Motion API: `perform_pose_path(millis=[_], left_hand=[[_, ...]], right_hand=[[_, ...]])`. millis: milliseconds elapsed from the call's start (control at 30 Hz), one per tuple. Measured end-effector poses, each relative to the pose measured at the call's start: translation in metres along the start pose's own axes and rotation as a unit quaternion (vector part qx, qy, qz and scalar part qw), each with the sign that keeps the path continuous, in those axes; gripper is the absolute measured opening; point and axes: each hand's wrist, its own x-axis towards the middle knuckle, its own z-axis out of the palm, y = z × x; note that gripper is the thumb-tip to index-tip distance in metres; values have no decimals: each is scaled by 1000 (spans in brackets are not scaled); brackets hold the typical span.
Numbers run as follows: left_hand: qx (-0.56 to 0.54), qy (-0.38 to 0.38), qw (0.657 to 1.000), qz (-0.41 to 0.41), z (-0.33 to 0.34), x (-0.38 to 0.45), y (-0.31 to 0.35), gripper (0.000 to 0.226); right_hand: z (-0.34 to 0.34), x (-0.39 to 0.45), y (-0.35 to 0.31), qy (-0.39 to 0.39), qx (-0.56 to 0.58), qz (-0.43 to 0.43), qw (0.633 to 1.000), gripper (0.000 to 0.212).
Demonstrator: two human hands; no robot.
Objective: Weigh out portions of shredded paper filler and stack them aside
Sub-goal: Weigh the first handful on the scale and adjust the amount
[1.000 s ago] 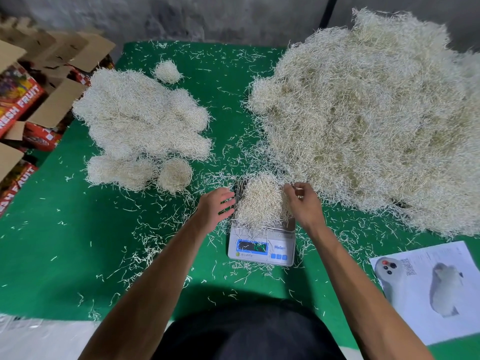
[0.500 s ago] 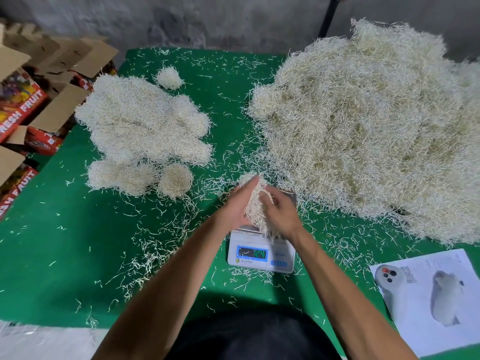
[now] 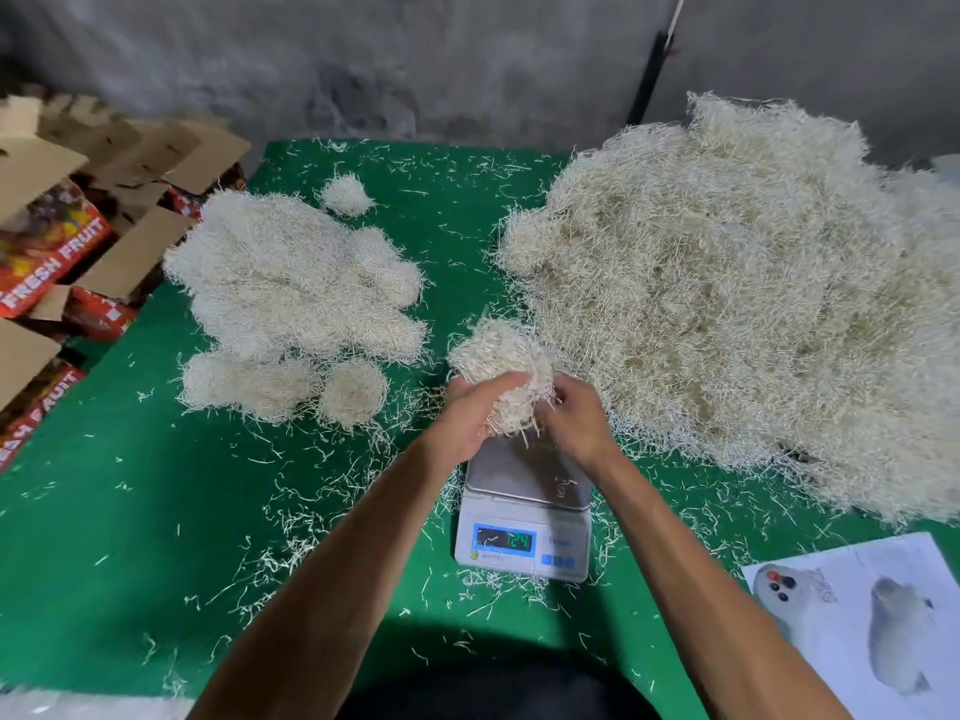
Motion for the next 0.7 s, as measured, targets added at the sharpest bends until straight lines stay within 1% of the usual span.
perform_pose_path(millis=[33,67,100,133,167,200,233,267,300,333,400,433,467,500,533,600,633,700], left_hand=[[28,32,999,24,-7,3,4,97],[100,51,992,64,-18,-1,8,81],[151,76,982,84,-26,1,11,72],[181,101,971,118,-38,2,14,70],[171,106,972,124,-49,4,17,69],[178,131,966,132,-59,8,19,67],[200,154,956,152,-66,10,22,66],[193,174,950,175,-70,15,26,67],[152,168,956,184,-72,16,30,69],[133,150,964,177,-72,20,31,70],[139,102,967,187,-57,17,24,66],[116,83,974,177,-48,15,22,64],[124,62,977,163,-39,15,18,65],[126,41,979,152,-31,16,17,69],[110,33,984,139,-27,18,18,73],[41,38,993,108,-24,18,19,75],[5,39,994,102,-23,17,22,73],[-29,71,994,79,-24,10,28,67]], right_hand=[[-7,4,-3,11,26,10,1000,18],[-17,9,-4,27,44,31,998,14],[-29,15,-3,43,50,48,997,12],[-41,20,-2,61,36,55,996,15],[-53,25,-1,88,28,57,994,19],[-66,30,0,128,37,62,989,21],[-77,34,2,168,67,69,981,21],[-85,36,1,191,95,71,974,21],[-88,37,0,186,114,70,973,22],[-87,35,-4,149,122,64,979,24],[-66,27,-12,23,144,51,988,36],[-50,22,-17,-42,151,44,987,46],[-36,17,-22,-91,148,36,984,53],[-24,16,-23,-116,137,29,983,53],[-17,17,-22,-114,122,30,985,44],[-19,24,-19,-76,93,37,992,20],[-26,28,-17,-63,72,33,995,17],[-42,37,-14,-36,9,18,999,19]])
